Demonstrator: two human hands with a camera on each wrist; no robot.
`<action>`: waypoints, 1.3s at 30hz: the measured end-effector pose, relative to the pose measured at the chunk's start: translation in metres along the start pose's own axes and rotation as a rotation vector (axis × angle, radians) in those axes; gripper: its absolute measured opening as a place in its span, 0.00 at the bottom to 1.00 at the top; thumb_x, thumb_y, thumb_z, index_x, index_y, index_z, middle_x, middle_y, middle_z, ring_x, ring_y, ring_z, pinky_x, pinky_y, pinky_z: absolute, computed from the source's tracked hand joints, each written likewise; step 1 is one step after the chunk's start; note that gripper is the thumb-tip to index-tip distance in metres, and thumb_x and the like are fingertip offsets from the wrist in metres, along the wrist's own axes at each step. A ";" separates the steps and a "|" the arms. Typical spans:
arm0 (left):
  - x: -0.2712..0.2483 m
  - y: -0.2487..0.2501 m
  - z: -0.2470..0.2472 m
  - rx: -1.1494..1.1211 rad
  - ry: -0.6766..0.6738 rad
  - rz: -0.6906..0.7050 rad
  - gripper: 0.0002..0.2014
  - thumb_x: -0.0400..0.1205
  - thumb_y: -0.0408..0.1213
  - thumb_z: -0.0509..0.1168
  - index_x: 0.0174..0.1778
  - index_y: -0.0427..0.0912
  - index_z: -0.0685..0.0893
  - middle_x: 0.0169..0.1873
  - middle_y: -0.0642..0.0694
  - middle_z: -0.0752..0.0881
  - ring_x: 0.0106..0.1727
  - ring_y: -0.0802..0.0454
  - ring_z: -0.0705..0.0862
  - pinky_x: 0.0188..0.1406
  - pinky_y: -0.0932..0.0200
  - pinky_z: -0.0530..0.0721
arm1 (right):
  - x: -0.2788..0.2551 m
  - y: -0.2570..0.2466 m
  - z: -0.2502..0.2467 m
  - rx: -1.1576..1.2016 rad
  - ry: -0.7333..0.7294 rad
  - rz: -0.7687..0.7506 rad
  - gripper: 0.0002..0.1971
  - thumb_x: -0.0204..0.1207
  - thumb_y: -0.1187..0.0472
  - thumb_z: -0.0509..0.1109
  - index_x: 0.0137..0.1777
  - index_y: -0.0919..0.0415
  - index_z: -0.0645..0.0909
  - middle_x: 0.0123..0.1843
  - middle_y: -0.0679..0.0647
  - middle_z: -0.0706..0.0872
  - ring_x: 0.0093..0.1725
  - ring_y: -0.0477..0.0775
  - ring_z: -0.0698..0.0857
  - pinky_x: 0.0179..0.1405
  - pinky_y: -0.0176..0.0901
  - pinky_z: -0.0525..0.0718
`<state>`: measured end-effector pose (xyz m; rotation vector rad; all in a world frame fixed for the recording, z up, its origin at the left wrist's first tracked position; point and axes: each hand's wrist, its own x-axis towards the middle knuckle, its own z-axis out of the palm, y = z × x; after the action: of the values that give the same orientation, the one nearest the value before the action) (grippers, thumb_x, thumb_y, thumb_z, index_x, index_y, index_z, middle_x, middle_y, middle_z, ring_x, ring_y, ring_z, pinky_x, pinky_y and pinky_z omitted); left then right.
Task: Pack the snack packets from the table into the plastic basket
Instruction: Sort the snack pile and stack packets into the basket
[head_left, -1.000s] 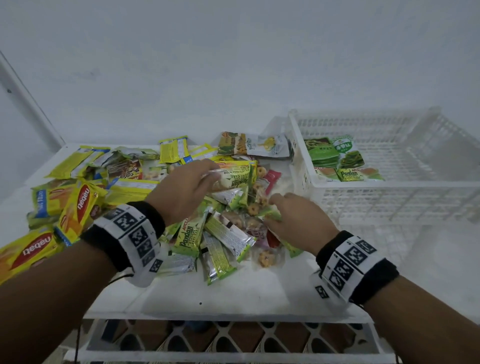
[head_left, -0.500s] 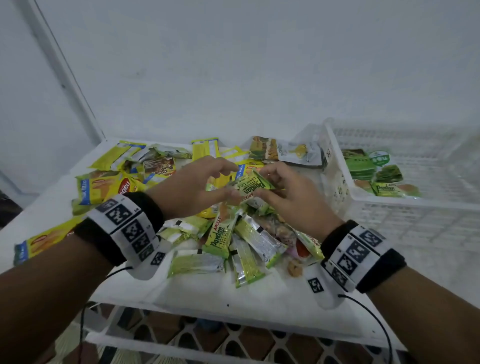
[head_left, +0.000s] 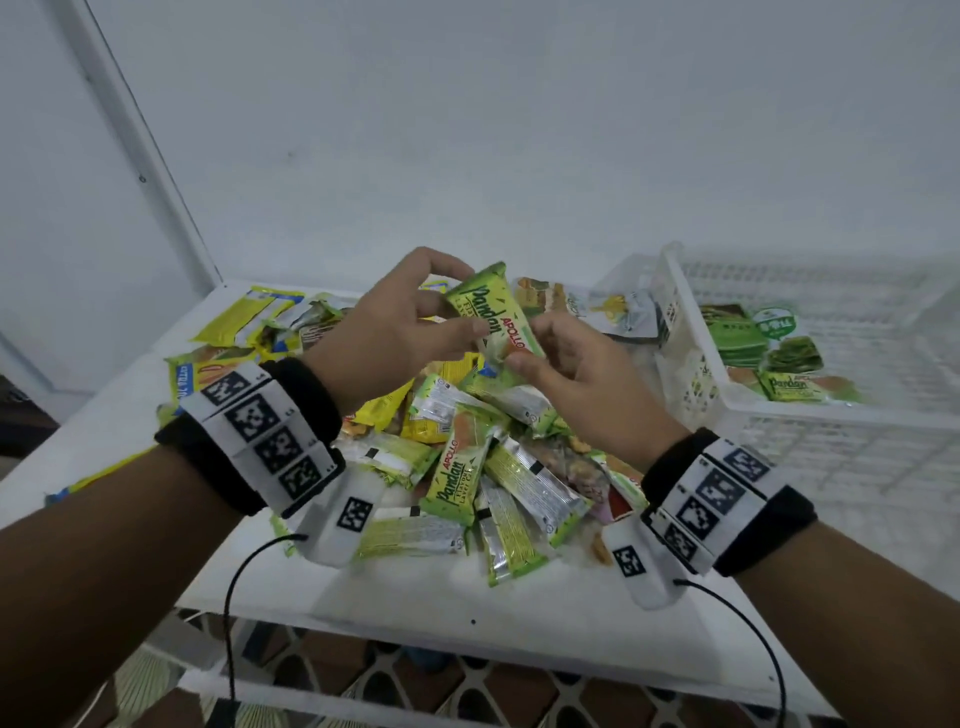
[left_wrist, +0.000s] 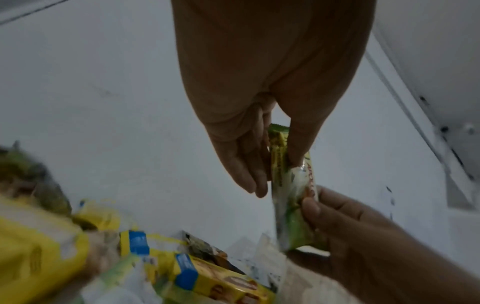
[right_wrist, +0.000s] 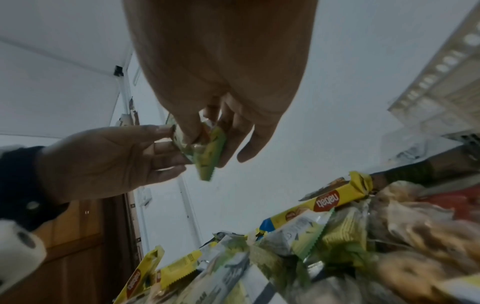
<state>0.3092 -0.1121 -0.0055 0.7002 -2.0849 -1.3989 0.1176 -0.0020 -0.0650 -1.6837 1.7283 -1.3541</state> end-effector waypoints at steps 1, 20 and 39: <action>0.000 -0.002 -0.001 0.075 -0.004 0.033 0.21 0.83 0.37 0.74 0.69 0.49 0.75 0.55 0.38 0.90 0.53 0.42 0.92 0.60 0.36 0.88 | 0.001 0.001 -0.001 -0.012 0.017 -0.007 0.08 0.84 0.47 0.71 0.60 0.46 0.84 0.53 0.46 0.90 0.53 0.55 0.89 0.55 0.65 0.88; -0.016 -0.052 -0.055 0.136 0.288 -0.069 0.14 0.83 0.36 0.74 0.57 0.32 0.80 0.42 0.40 0.93 0.42 0.52 0.93 0.31 0.72 0.79 | -0.017 0.016 0.010 -0.763 -0.568 0.275 0.21 0.77 0.33 0.72 0.57 0.48 0.79 0.48 0.43 0.86 0.47 0.45 0.84 0.53 0.51 0.87; -0.027 -0.072 -0.063 0.117 0.145 -0.016 0.12 0.83 0.38 0.74 0.61 0.50 0.85 0.49 0.37 0.93 0.48 0.39 0.94 0.59 0.26 0.85 | -0.014 0.018 0.000 -0.613 -0.389 0.412 0.23 0.89 0.51 0.61 0.80 0.58 0.66 0.73 0.58 0.77 0.66 0.56 0.78 0.59 0.49 0.77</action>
<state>0.3802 -0.1594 -0.0562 0.8417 -2.0629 -1.2038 0.1108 0.0073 -0.0840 -1.5893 2.1992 -0.2975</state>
